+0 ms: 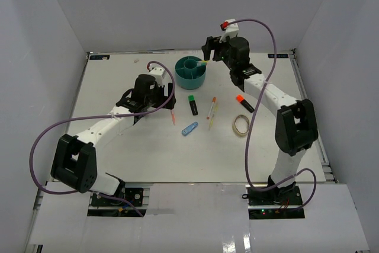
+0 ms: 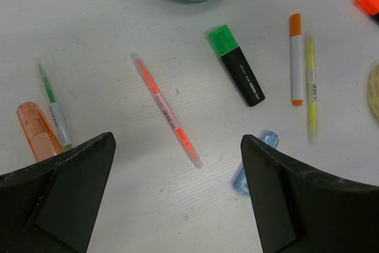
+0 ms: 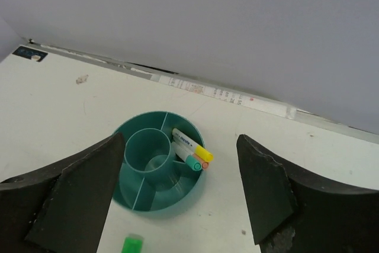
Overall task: Sort the stationery into containers
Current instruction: Place the pen in the storage box, then pick up the pen from the center of the board.
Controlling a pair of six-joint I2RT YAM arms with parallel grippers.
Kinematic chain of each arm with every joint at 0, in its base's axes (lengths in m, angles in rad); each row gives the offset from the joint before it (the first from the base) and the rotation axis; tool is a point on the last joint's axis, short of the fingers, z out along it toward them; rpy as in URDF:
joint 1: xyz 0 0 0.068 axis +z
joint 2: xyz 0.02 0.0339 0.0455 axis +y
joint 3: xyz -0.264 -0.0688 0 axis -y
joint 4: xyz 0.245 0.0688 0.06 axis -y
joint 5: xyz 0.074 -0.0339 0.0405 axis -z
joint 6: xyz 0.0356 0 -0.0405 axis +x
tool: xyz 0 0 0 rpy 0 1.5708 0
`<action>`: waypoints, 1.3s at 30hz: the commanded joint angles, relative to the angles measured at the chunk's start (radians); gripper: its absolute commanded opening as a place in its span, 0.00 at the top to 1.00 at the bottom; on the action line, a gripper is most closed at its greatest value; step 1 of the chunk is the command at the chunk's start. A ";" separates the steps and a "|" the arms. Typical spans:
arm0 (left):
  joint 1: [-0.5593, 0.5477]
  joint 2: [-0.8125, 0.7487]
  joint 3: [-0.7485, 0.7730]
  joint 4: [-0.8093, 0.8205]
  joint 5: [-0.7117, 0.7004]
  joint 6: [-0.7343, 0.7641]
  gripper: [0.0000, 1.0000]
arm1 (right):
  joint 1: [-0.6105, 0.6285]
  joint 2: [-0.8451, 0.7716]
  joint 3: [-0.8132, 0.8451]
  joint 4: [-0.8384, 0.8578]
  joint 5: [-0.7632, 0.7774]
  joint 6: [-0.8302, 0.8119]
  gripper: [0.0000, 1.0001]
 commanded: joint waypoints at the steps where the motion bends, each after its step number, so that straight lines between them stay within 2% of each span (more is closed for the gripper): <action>1: 0.004 -0.022 0.044 -0.013 0.061 -0.034 0.02 | -0.007 -0.149 -0.063 -0.143 0.091 -0.003 0.17; 6: -0.038 0.030 0.105 -0.050 0.118 -0.094 0.02 | -0.011 -0.375 -0.222 -0.300 0.162 0.067 0.09; 10: -0.175 0.117 0.238 -0.125 0.018 -0.097 0.02 | -0.013 -0.546 -0.359 -0.399 0.163 0.112 0.02; 14: -0.242 0.221 0.331 -0.160 -0.033 -0.149 0.03 | -0.013 -0.761 -0.527 -0.442 0.165 0.164 0.06; 19: -0.285 0.338 0.426 -0.176 -0.043 -0.189 0.12 | -0.013 -0.956 -0.661 -0.450 0.156 0.187 0.06; 22: -0.309 0.415 0.493 -0.194 -0.097 -0.189 0.20 | -0.014 -1.065 -0.723 -0.470 0.179 0.189 0.06; 27: -0.323 0.540 0.595 -0.225 -0.111 -0.183 0.33 | -0.014 -1.133 -0.770 -0.514 0.189 0.192 0.06; 31: -0.329 0.614 0.633 -0.231 -0.108 -0.192 0.39 | -0.016 -1.177 -0.804 -0.534 0.193 0.204 0.06; 39: -0.342 0.702 0.670 -0.238 -0.123 -0.198 0.43 | -0.016 -1.228 -0.838 -0.538 0.182 0.204 0.07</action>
